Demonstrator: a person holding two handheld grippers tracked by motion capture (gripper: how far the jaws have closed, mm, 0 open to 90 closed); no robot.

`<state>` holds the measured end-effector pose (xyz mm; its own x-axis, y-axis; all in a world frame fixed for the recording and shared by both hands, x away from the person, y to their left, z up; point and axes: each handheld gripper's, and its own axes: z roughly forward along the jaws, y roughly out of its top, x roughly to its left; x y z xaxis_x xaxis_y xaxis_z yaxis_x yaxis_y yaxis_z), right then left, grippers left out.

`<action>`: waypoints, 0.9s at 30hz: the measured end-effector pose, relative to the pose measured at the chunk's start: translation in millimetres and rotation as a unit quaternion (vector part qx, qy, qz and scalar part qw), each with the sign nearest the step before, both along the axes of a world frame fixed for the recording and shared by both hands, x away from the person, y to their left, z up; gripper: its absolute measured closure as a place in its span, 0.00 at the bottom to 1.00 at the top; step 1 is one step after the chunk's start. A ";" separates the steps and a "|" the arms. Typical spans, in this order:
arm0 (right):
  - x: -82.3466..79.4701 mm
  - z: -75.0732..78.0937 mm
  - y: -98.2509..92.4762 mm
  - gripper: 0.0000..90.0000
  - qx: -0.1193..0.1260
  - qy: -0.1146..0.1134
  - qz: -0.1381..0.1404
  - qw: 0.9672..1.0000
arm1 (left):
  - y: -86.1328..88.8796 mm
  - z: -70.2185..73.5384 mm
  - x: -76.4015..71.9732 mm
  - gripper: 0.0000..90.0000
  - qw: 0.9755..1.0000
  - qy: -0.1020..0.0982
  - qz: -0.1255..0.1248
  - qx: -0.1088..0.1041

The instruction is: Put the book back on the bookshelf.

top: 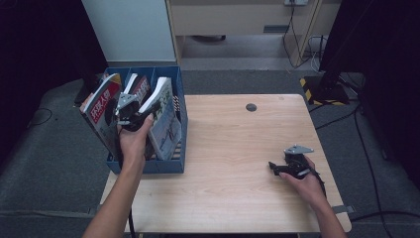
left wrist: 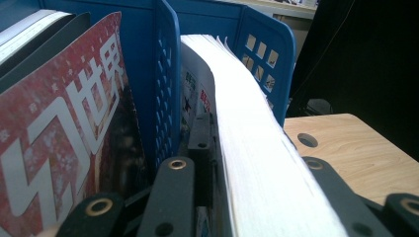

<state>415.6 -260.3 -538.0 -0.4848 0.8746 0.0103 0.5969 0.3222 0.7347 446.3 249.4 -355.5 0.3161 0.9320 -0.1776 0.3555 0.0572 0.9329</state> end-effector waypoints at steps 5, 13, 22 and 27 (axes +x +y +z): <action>0.0 0.0 0.0 0.22 0.000 0.000 0.000 1.000 | -0.6 -0.2 1.2 0.76 1.000 -0.005 0.002 -0.003; 0.0 0.0 0.0 0.22 0.000 0.000 0.000 1.000 | 1.0 -0.1 3.4 0.77 1.000 -0.004 0.003 0.005; 0.0 0.1 0.0 0.22 0.000 0.001 0.000 1.000 | -2.5 0.5 0.9 0.81 1.000 -0.013 0.001 0.004; 0.0 0.1 0.0 0.22 0.000 0.001 0.000 1.000 | 1.6 0.9 -0.6 0.81 1.000 -0.023 0.000 -0.009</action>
